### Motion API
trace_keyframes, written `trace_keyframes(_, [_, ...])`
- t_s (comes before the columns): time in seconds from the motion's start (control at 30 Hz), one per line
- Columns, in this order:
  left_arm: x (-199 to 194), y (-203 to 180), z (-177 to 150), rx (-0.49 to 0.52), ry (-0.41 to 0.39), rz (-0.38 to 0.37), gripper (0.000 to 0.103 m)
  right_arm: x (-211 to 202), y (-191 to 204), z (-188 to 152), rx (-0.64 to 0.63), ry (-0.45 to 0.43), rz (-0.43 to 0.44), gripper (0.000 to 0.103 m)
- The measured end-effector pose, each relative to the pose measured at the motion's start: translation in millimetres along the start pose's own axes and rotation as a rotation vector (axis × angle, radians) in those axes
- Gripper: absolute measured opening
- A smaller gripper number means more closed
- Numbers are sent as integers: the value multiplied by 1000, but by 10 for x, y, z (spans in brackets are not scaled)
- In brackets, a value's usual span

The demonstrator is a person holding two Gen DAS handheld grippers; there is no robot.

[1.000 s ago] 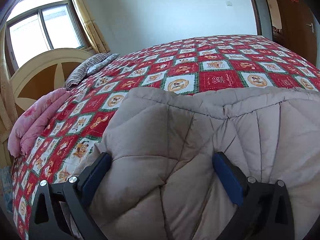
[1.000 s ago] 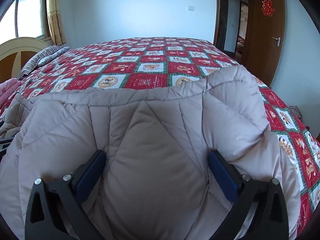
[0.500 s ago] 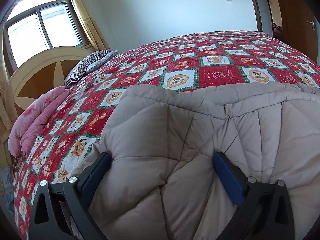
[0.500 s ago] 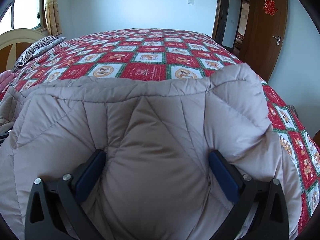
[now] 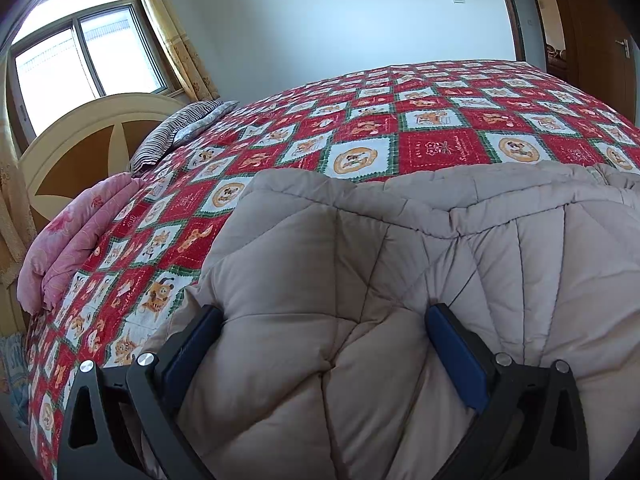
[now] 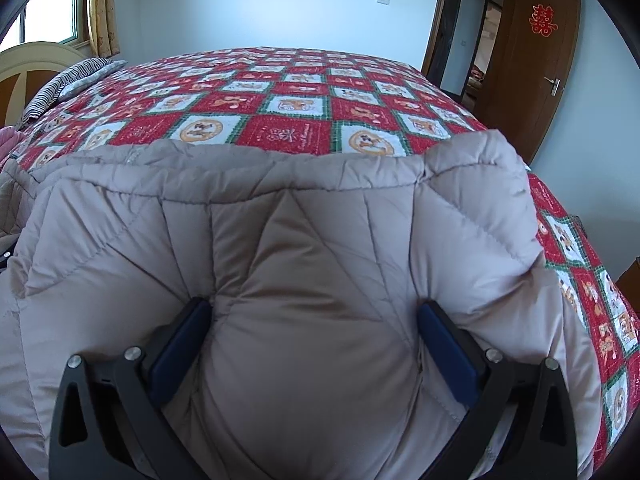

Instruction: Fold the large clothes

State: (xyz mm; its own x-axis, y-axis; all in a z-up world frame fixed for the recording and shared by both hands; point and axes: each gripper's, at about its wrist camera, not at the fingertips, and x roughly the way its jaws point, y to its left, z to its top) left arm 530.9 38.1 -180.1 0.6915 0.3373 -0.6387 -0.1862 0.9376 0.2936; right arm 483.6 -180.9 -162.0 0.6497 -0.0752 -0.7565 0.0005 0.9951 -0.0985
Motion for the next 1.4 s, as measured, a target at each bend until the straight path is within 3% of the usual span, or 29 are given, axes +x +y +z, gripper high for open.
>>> trace_keyframes(0.13, [-6,1,-8,3,-3,6,102,-150,-15,65,27,0,-18,102])
trace_keyframes(0.23, [-6,9,-10,1,-4,5,102,-526,81,92,71,-107,-10,101])
trace_keyframes(0.33, [-13,13,-12,-1,-7,4,102,-728,362,105,42,-155,61,101])
trace_keyframes(0.43, [-19,28,-14,-9,-9,0,102,-636,639,86,0,-130,96,101])
trace_keyframes(0.5, [-23,31,-16,-13,-9,-3,102,-468,745,42,-33,-104,68,101])
trace_keyframes(0.57, [-20,39,-15,-18,-8,-8,102,-306,744,19,-33,-62,67,103])
trace_keyframes(0.8, [-20,31,-11,-20,-7,-9,102,-142,824,-24,-68,-45,9,103])
trace_keyframes(1.1, [-298,111,-76,17,-15,57,102,-138,812,-66,-74,-40,5,103])
trace_keyframes(1.23, [-724,213,-287,43,-95,50,102,-150,842,-70,-79,-43,-6,103])
trace_keyframes(1.33, [-628,216,-447,65,-88,53,102,-260,828,-73,-82,-39,-6,103])
trace_keyframes(1.4, [-554,291,-486,14,-86,20,102,-518,770,-152,-46,-70,4,103])
